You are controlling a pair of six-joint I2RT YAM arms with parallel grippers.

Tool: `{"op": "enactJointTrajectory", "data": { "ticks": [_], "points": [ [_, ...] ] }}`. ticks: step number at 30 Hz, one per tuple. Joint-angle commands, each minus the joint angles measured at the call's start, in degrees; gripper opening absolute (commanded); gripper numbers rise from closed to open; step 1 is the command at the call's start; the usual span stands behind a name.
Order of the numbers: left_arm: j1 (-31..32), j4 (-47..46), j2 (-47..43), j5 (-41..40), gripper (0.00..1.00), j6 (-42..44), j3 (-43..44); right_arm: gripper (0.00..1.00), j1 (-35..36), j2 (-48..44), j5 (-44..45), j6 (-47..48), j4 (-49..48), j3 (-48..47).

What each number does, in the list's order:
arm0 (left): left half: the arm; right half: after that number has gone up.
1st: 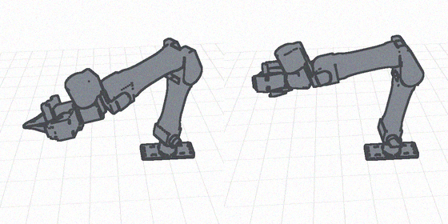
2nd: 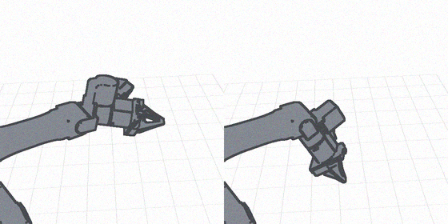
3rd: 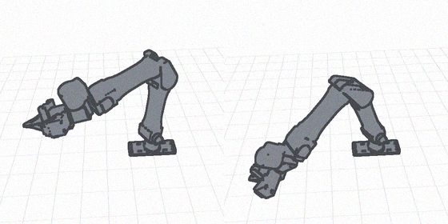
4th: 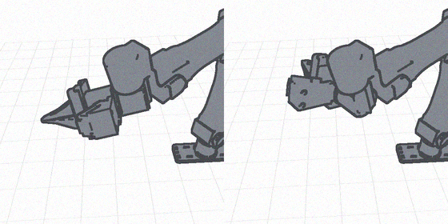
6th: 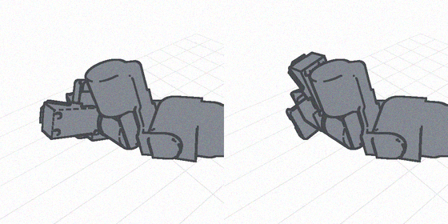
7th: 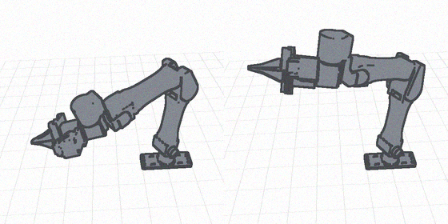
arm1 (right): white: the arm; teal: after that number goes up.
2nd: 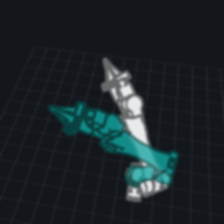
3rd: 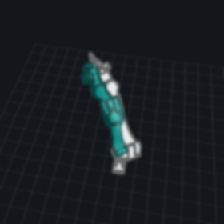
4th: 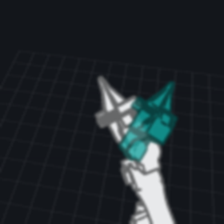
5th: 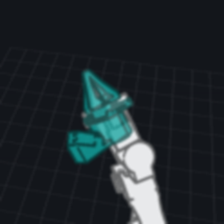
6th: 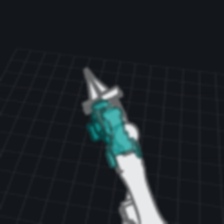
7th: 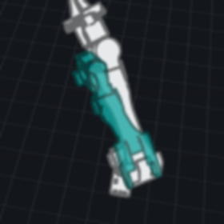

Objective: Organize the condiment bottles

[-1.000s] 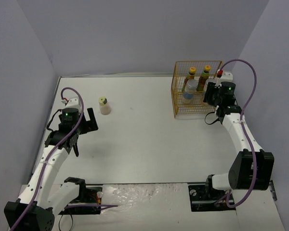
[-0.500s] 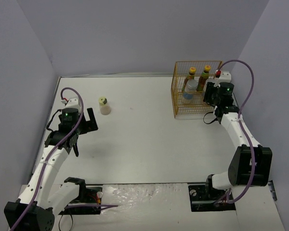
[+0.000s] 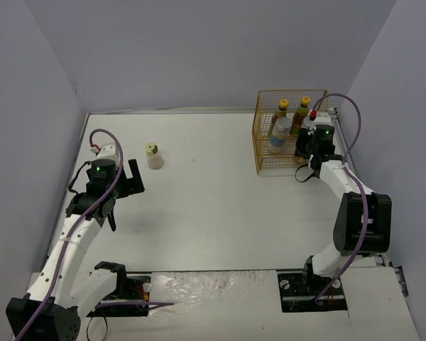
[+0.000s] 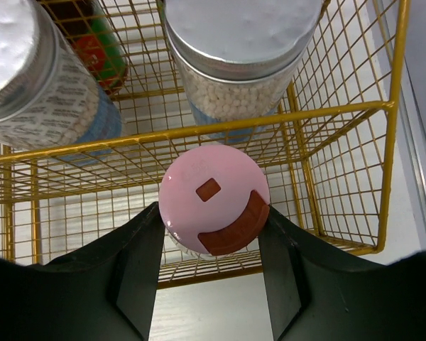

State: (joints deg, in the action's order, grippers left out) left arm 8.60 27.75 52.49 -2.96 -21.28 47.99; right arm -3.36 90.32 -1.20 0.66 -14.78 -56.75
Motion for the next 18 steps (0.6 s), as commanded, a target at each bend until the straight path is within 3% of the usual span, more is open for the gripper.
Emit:
{"op": "enactJointTrajectory", "data": {
  "ticks": [1,8,14,18],
  "points": [
    [-0.34,-2.17,-0.19,0.06,0.97,0.12,1.50,0.29,-0.42,1.42,3.68,-0.57,-3.32,-0.88],
    [-0.34,-2.17,-0.02,0.07,0.97,0.18,1.50,0.48,-0.42,1.35,3.95,-2.44,-2.77,0.17],
    [-0.34,-2.70,0.48,0.93,0.97,-0.11,1.35,0.75,-0.34,-4.80,1.85,-3.93,-0.78,0.68],
    [-0.25,-4.31,2.46,2.42,0.97,-1.71,2.20,0.86,-0.25,-10.57,1.82,-5.04,1.64,0.48]
  ]
}}
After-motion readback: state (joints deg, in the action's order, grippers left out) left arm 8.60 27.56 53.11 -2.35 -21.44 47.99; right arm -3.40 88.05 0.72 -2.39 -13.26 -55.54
